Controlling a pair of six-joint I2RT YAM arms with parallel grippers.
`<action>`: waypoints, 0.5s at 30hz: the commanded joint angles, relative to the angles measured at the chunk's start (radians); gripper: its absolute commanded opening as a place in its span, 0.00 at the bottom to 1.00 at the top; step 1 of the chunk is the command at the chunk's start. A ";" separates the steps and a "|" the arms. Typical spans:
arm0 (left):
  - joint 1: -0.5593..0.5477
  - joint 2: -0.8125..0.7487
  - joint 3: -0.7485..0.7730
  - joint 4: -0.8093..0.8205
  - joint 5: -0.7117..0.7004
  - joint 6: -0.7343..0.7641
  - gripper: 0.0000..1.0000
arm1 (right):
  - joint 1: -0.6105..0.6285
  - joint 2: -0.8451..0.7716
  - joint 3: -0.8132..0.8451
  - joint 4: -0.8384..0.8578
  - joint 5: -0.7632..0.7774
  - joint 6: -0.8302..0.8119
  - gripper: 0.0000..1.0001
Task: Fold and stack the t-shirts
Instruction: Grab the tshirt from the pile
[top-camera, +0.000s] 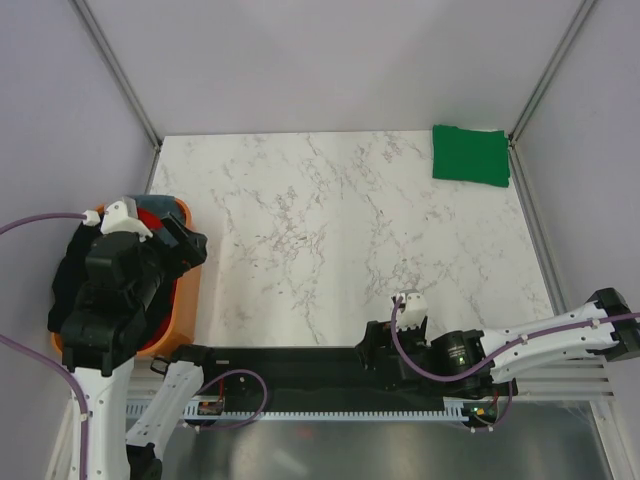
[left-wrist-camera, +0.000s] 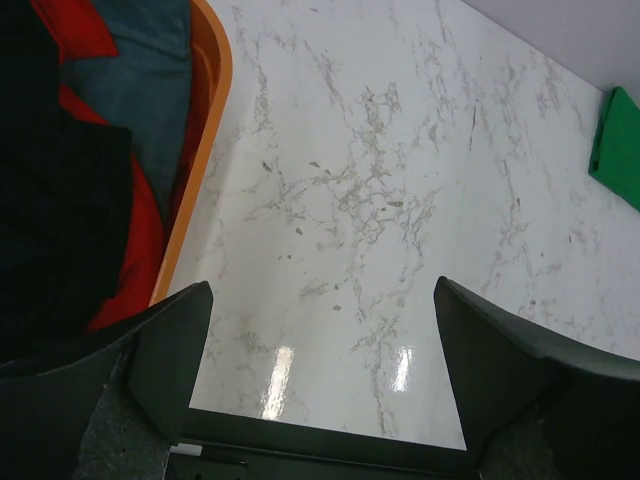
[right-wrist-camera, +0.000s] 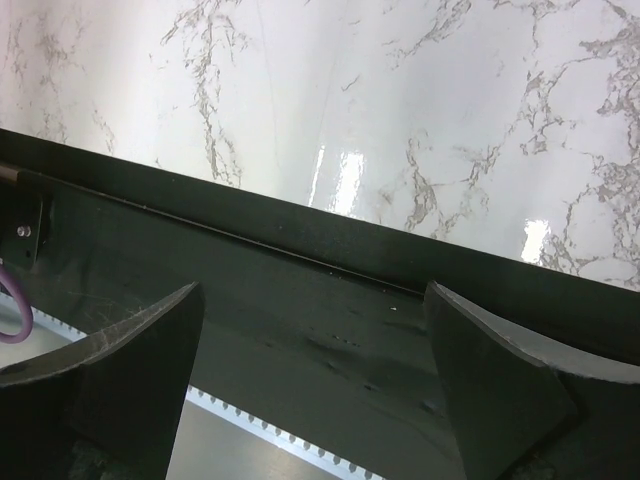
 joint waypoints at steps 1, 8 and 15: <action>0.005 -0.007 -0.017 0.011 -0.072 0.032 1.00 | 0.006 0.005 -0.011 -0.002 0.037 0.017 0.98; 0.005 0.017 -0.081 -0.009 -0.109 0.045 1.00 | 0.006 0.023 -0.036 0.041 0.010 0.019 0.98; 0.067 0.178 -0.141 -0.021 -0.305 0.039 1.00 | 0.006 0.086 -0.051 0.135 -0.076 -0.018 0.98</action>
